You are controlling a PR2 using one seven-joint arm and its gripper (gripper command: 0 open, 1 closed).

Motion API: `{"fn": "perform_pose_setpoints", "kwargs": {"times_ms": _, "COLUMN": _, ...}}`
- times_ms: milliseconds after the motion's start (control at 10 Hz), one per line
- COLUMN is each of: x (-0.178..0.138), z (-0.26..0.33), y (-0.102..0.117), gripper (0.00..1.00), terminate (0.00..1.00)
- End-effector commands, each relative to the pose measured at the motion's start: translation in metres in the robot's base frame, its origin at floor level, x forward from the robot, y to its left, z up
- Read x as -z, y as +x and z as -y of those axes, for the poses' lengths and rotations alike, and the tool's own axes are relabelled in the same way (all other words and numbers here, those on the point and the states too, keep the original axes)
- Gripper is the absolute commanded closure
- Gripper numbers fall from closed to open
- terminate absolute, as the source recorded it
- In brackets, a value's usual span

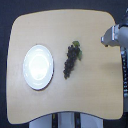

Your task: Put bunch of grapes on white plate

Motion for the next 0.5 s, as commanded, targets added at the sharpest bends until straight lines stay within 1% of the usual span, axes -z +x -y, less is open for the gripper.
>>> {"fn": "perform_pose_setpoints", "kwargs": {"times_ms": 0, "x": 0.001, "z": -0.004, "y": 0.0, "gripper": 0.0, "terminate": 0.0}}
{"fn": "perform_pose_setpoints", "kwargs": {"times_ms": 200, "x": 0.002, "z": -0.016, "y": -0.004, "gripper": 0.0, "terminate": 0.0}}
{"fn": "perform_pose_setpoints", "kwargs": {"times_ms": 400, "x": 0.007, "z": -0.044, "y": 0.0, "gripper": 0.0, "terminate": 0.0}}
